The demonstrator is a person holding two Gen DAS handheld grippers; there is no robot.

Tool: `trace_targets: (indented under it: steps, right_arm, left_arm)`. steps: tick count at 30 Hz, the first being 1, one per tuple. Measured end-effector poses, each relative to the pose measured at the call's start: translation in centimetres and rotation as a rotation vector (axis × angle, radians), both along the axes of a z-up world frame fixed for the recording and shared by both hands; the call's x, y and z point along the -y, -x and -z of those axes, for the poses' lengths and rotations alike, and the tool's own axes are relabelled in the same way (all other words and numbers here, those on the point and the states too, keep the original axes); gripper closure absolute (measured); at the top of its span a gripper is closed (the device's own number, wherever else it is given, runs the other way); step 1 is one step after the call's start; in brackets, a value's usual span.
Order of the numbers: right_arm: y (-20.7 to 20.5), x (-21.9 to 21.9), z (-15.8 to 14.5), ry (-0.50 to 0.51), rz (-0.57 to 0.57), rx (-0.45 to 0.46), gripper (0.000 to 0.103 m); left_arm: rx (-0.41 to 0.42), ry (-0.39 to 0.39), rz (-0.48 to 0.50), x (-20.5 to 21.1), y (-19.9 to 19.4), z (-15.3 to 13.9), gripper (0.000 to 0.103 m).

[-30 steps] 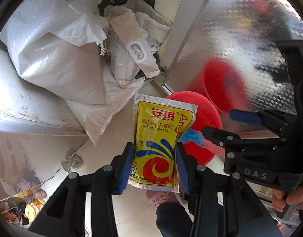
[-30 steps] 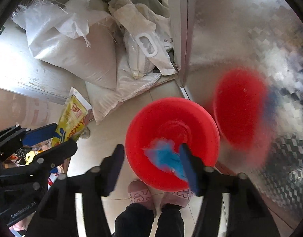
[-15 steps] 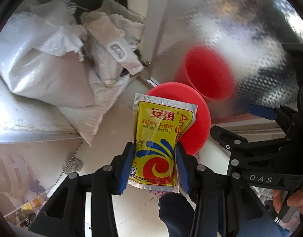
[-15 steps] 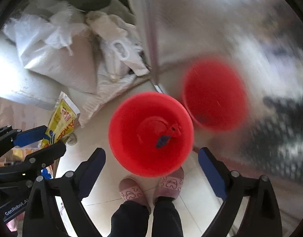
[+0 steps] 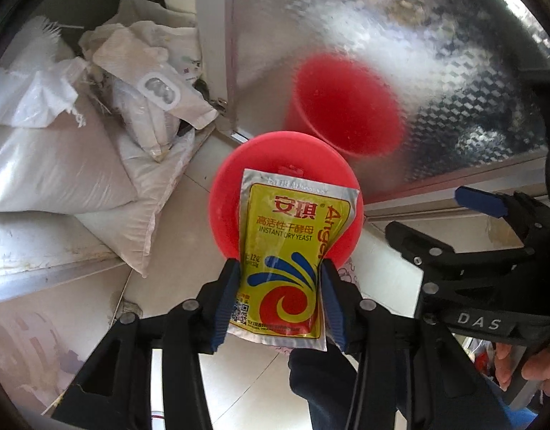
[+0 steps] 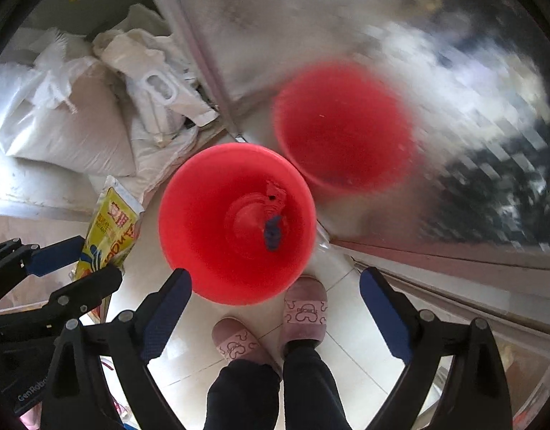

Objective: Collect trash
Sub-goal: 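Open both tools over the red bin, dropping the packet and wrapper, then raise both tools back up to the counter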

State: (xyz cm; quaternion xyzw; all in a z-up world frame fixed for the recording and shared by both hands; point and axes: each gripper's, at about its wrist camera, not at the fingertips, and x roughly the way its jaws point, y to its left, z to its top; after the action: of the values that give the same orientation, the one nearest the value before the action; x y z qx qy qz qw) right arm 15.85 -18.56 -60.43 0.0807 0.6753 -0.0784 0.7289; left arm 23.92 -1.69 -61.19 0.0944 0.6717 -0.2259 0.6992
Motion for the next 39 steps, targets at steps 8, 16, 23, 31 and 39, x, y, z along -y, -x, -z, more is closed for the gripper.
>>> trace_targets:
  steps: [8, 16, 23, 31, 39]
  right_arm:
    - [0.5, 1.2, -0.3, 0.019, 0.040, -0.001, 0.008]
    - [0.9, 1.5, -1.2, 0.019, 0.023, 0.005, 0.008]
    - [0.6, 0.1, -4.3, 0.002, -0.022, 0.058, 0.008]
    - [0.3, -2.9, -11.4, 0.020, -0.128, 0.121, 0.008]
    - [1.0, -4.9, -21.9, 0.038, -0.202, 0.212, 0.008]
  left_arm:
    - [0.012, -0.037, 0.062, 1.1, 0.0, 0.4, 0.050]
    - [0.024, -0.035, 0.032, 0.1, -0.2, -0.3, 0.050]
    - [0.039, -0.020, -0.027, -2.1, 0.4, -4.7, 0.050]
    - [0.110, -0.052, -0.106, -5.2, 1.5, -13.2, 0.047]
    - [0.202, -0.021, -0.170, -7.7, 3.1, -24.5, 0.024]
